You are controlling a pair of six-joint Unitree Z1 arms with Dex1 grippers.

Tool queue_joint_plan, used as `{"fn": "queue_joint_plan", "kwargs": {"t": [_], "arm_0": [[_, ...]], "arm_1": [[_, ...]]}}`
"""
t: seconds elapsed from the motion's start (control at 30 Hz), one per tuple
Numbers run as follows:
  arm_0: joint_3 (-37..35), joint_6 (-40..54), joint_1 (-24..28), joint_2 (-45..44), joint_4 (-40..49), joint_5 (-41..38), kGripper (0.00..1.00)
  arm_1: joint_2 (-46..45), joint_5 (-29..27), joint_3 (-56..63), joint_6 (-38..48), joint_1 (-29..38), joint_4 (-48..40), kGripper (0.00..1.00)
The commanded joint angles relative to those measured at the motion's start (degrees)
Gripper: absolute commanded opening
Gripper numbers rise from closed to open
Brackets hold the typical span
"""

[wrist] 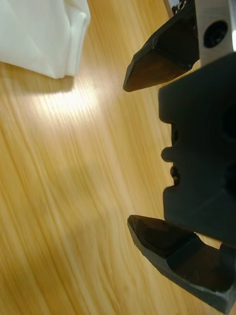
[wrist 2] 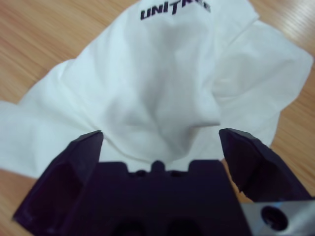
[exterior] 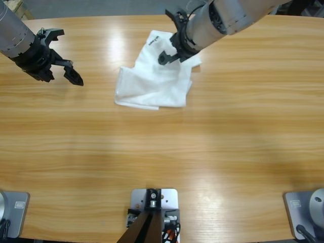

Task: Fold clothes

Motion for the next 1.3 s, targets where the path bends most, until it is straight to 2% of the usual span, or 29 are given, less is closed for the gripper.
{"fn": "queue_joint_plan", "kwargs": {"t": [0.03, 0.43, 0.57, 0.7, 0.77, 0.8, 0.87, 0.9, 0.93, 1.17, 1.3], "arm_0": [[2.1, 0.8, 0.0, 1.7, -0.8, -1.0, 0.996], [2.1, 0.8, 0.1, 1.8, -0.8, -1.0, 0.996], [2.1, 0.8, 0.1, 1.8, -0.8, -1.0, 0.996], [2.1, 0.8, 0.1, 1.8, -0.8, -1.0, 0.996], [2.1, 0.8, 0.2, 1.9, -0.8, -1.0, 0.996], [2.1, 0.8, 0.2, 1.9, -0.8, -1.0, 0.996], [2.1, 0.8, 0.2, 2.0, -0.8, -1.0, 0.996], [2.1, 0.8, 0.2, 2.0, -0.8, -1.0, 0.996], [2.1, 0.8, 0.2, 2.0, -0.8, -1.0, 0.996], [2.0, 0.8, 0.2, 2.1, -0.8, -1.0, 0.996], [2.0, 0.8, 0.2, 2.1, -0.8, -1.0, 0.996]], "arm_1": [[5.0, 0.6, -3.0, -0.1, -1.8, 1.0, 0.908], [6.6, 0.8, -4.1, -0.7, -3.7, 2.9, 0.903], [7.3, 2.3, -4.5, -0.7, -3.7, 2.9, 0.844], [8.2, 2.9, -4.9, -0.7, -3.7, 3.5, 0.733], [8.3, 2.9, -5.2, -0.8, -3.7, 4.0, 0.723], [8.4, 3.0, -5.3, -0.9, -3.7, 4.2, 0.682], [8.5, 3.1, -5.4, -1.2, -3.9, 4.5, 0.329], [8.6, 3.2, -5.6, -1.4, -4.1, 4.8, 0.109], [8.7, 3.3, -5.8, -1.7, -4.2, 5.2, 0.0], [8.5, 2.9, -7.7, -4.6, -4.9, 8.1, 0.0], [9.0, 5.3, -9.6, -5.3, -5.1, 9.6, 0.0]]}}
